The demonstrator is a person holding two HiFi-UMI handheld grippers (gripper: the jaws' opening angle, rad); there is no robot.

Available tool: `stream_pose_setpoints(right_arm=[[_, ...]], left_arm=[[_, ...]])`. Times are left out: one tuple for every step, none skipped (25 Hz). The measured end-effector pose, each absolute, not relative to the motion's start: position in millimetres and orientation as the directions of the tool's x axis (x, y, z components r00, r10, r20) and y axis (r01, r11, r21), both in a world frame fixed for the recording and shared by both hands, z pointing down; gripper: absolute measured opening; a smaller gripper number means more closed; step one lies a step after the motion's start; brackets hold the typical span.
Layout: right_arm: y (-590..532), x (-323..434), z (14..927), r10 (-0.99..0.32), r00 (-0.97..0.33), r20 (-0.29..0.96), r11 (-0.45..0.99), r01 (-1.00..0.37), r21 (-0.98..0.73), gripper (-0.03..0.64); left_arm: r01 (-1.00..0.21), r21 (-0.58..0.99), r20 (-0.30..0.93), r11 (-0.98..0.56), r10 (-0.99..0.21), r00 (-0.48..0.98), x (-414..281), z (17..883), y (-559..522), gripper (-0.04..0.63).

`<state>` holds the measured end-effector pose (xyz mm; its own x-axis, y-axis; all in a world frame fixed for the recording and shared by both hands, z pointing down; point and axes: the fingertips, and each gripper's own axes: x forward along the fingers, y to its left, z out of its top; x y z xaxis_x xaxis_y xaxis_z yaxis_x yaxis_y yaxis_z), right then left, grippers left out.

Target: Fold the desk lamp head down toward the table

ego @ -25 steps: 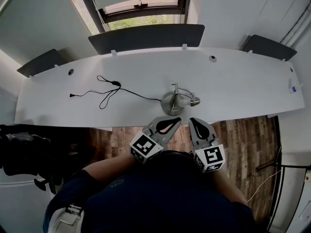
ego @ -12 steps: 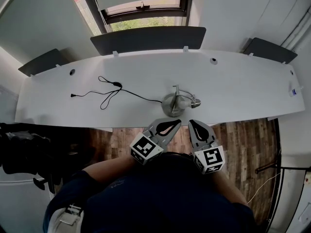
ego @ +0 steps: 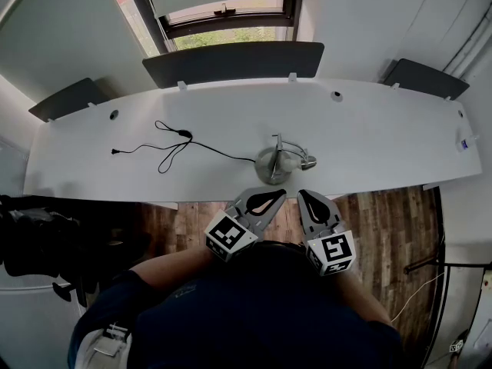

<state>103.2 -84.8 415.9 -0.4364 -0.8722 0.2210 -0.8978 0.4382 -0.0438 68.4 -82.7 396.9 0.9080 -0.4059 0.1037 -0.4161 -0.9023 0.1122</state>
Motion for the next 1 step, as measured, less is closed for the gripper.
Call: stream_pose_setpoints(right_arm=[[-84.7,103.7,416.2,-0.872,-0.437,0.221,0.438,-0.898,-0.045,0.009]], left_arm=[[-0.419,0.111,0.102,-0.901,-0.410,0.907,68.6,398.0,-83.1,0.006]])
